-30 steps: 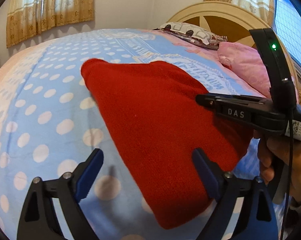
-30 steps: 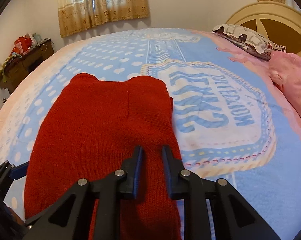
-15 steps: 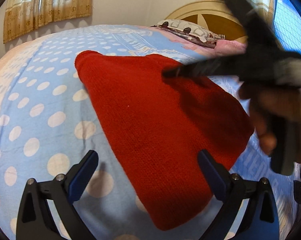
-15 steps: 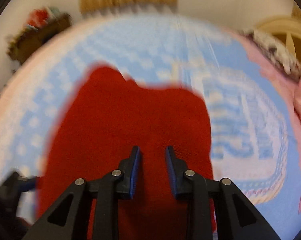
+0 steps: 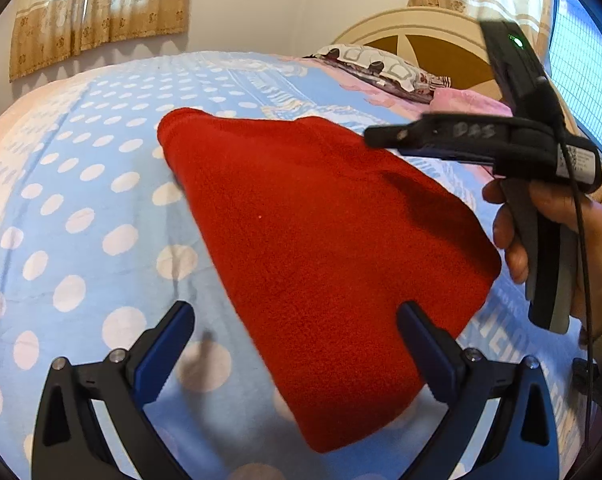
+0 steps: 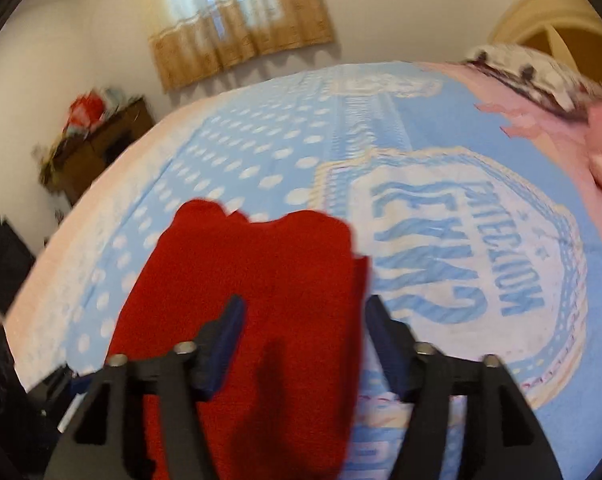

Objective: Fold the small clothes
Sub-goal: 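Close the right gripper on the folded cardigan's edge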

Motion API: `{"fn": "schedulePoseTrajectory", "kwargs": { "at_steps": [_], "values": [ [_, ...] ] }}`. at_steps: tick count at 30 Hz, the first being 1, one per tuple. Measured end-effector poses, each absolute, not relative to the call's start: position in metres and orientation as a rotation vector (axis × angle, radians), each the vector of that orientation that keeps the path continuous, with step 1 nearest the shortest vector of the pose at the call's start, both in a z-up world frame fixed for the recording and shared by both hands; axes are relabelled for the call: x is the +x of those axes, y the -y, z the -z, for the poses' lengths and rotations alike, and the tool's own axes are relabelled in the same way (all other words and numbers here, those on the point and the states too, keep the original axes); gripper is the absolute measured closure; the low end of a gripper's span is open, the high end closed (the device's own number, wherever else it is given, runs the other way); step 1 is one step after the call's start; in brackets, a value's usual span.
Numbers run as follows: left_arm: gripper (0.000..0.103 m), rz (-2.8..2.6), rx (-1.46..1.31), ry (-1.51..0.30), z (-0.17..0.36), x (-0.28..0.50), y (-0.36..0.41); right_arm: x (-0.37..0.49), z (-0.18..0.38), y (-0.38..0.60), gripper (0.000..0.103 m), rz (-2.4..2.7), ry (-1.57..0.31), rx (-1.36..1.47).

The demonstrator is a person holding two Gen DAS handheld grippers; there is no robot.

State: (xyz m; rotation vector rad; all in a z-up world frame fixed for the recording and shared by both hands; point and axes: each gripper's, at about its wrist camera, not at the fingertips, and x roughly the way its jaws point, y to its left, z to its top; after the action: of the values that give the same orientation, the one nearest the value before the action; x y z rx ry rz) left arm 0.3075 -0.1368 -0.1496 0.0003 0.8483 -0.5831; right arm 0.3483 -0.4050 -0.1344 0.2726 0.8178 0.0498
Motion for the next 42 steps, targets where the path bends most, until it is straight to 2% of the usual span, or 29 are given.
{"fn": "schedulePoseTrajectory", "kwargs": {
  "at_steps": [10,20,25,31,33,35,39,42],
  "values": [
    [0.000,0.612,-0.169,-0.814,0.140,0.316,0.119,0.364,0.178,0.446,0.033,-0.153,-0.900,0.495],
    [0.000,0.648,-0.236,-0.932,0.164,0.329,0.123,0.384,0.192,0.443,0.033,-0.243,-0.907,0.537],
    [0.000,0.670,-0.266,-0.935,0.165,0.328,0.122,0.397,0.193,0.441,0.034,-0.283,-0.901,0.530],
    [0.000,0.660,-0.265,-0.931,0.165,0.326,0.123,0.401,0.199,0.441,0.050,-0.322,-0.872,0.541],
    [0.000,0.662,-0.261,-0.932,0.165,0.327,0.123,0.400,0.199,0.440,0.062,-0.341,-0.863,0.543],
    [0.000,0.663,-0.255,-0.935,0.165,0.329,0.123,0.397,0.196,0.434,0.070,-0.352,-0.843,0.518],
    [0.001,0.658,-0.245,-0.934,0.165,0.330,0.127,0.393,0.190,0.425,0.074,-0.330,-0.817,0.463],
    [0.013,0.669,-0.239,-0.935,0.164,0.331,0.130,0.391,0.188,0.420,0.075,-0.315,-0.801,0.445]
  ]
}}
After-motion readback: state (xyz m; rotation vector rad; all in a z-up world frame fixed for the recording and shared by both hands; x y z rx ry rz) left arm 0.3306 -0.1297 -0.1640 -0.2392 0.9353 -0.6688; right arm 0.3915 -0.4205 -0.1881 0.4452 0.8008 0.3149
